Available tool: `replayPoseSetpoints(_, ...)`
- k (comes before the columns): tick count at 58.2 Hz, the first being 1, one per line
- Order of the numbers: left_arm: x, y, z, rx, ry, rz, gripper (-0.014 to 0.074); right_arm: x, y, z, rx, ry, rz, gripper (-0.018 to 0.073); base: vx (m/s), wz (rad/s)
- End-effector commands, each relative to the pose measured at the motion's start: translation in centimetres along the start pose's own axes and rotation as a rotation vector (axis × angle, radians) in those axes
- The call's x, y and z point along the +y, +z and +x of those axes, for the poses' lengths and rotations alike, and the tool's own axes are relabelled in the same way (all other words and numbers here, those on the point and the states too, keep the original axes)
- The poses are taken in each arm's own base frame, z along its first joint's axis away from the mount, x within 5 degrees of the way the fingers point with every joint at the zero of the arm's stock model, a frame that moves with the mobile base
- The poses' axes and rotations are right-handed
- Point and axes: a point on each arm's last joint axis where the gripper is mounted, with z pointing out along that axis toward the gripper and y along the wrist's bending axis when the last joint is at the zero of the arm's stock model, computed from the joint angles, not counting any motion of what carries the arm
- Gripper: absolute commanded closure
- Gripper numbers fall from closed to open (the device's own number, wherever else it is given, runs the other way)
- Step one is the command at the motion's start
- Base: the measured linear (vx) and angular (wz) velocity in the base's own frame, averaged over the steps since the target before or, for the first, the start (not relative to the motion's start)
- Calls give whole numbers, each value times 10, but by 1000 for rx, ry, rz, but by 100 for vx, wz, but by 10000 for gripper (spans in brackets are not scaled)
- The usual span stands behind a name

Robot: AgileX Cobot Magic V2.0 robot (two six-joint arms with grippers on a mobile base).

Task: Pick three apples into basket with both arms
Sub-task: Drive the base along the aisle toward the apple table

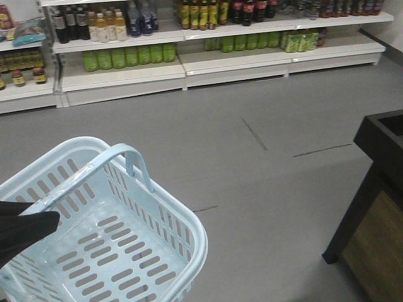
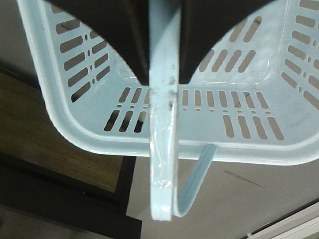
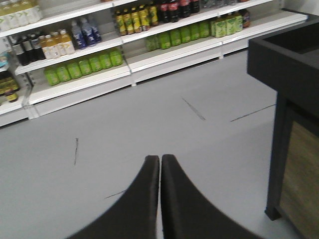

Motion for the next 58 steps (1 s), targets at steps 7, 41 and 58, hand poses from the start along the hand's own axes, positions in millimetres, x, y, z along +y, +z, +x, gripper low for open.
replayPoseSetpoints(7,0,-6,-15,-117,-20,-14,603,2,0,-3,-69,-7,-21,564,15,-59)
replayPoseSetpoints(41,0,-6,-15,-117,-20,-14,603,2,0,-3,-68,-7,-21,564,15,-57)
replayPoseSetpoints(58,0,-6,-15,-117,-20,-14,603,2,0,-3,-69,-7,-21,564,13,-52)
